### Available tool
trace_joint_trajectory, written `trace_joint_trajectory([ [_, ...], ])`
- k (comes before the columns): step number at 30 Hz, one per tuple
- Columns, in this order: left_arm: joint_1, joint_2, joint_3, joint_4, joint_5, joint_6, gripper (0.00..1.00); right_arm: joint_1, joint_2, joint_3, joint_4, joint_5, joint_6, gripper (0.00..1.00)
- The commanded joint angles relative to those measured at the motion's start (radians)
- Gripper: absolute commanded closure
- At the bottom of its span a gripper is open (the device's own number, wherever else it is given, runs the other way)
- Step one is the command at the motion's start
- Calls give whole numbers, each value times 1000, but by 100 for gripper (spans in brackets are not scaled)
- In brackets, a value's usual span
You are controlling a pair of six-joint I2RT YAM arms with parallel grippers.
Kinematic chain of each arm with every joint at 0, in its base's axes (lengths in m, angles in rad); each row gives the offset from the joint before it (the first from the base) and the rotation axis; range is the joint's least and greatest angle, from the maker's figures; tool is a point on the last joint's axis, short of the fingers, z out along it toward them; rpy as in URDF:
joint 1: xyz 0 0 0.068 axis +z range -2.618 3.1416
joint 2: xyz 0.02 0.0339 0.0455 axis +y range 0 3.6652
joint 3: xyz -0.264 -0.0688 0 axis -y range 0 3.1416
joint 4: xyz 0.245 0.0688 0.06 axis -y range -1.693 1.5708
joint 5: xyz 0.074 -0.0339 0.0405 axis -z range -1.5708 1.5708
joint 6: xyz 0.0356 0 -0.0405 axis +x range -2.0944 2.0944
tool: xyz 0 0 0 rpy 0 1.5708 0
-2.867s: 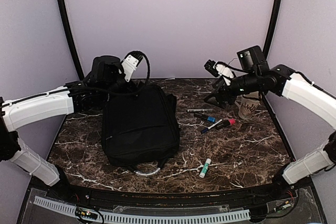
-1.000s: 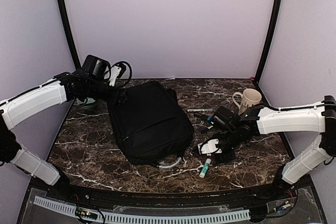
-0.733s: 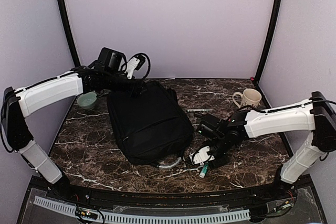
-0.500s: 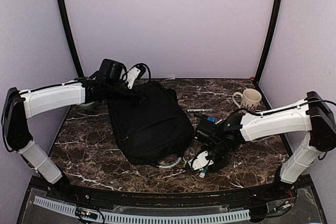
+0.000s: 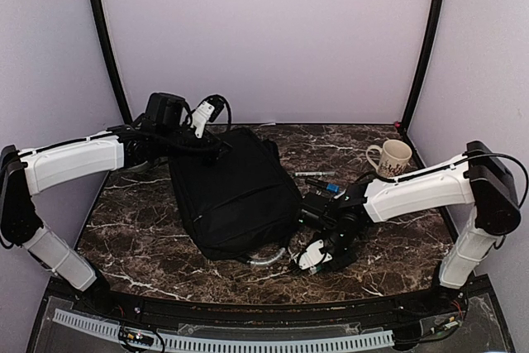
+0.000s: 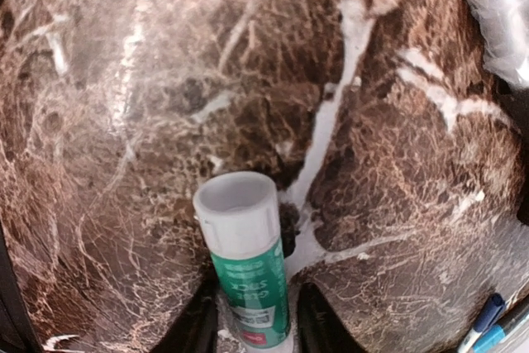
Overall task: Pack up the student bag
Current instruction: Pick up the glue stick from the corner of the board, then pick up the lower front pocket of the student bag.
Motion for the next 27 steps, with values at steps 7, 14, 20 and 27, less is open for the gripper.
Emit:
trace_joint_trajectory([
  [7,-1,-23,3,7,26,-6,30,10,11,13,-15,-60,108,78],
  [14,-4,0,24,-29,44,0,30,-11,-42,-2,-18,-74,181,88],
  [20,-83,8,40,-105,64,106,27,-143,-170,-27,8,-202,263,88],
  [27,-228,64,74,-245,-115,197,25,-420,-313,-62,83,-401,302,88],
])
